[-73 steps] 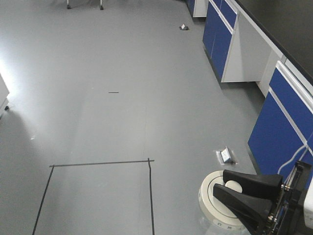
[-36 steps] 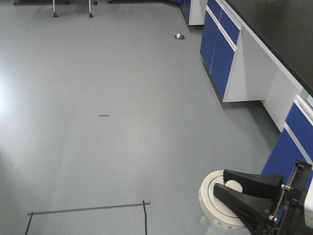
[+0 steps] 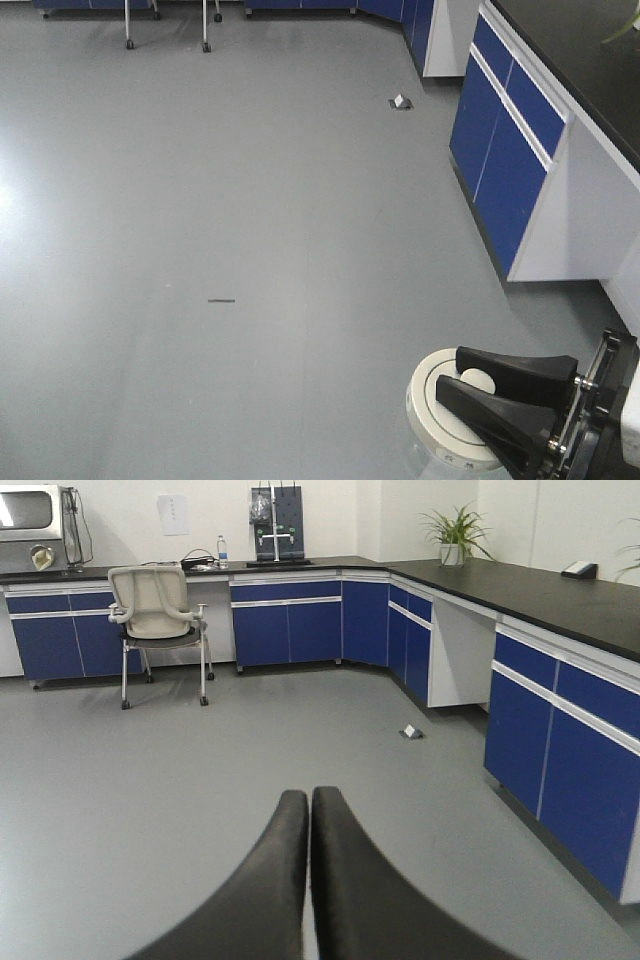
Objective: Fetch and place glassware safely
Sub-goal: 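Drive the base to the bench below the wall socket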
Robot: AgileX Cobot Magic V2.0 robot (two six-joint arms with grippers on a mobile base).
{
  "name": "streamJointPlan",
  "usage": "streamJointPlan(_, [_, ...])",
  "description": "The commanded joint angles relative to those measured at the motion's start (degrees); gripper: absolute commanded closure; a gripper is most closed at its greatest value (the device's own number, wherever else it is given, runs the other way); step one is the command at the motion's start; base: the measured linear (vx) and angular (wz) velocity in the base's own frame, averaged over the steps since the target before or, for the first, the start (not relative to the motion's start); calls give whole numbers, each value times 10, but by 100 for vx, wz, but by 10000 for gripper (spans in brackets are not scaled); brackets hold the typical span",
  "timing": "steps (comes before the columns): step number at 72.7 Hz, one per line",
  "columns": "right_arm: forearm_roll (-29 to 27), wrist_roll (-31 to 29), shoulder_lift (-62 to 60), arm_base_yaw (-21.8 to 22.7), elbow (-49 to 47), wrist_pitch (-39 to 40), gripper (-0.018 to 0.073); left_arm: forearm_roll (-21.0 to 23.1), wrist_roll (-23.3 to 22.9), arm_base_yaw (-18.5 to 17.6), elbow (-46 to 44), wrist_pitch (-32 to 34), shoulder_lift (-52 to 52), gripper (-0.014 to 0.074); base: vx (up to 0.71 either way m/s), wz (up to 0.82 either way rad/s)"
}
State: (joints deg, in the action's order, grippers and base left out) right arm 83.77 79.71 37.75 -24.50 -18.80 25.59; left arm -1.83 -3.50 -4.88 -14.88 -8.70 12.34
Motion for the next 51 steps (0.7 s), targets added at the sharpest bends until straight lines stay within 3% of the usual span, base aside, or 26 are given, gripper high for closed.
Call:
streamJointPlan(1, [-20,1,-2,2,-19,9,560,5,-3,0,-15,42,3,603,62,4])
streamJointPlan(51, [-20,1,-2,2,-19,9,560,5,-3,0,-15,42,3,603,63,1])
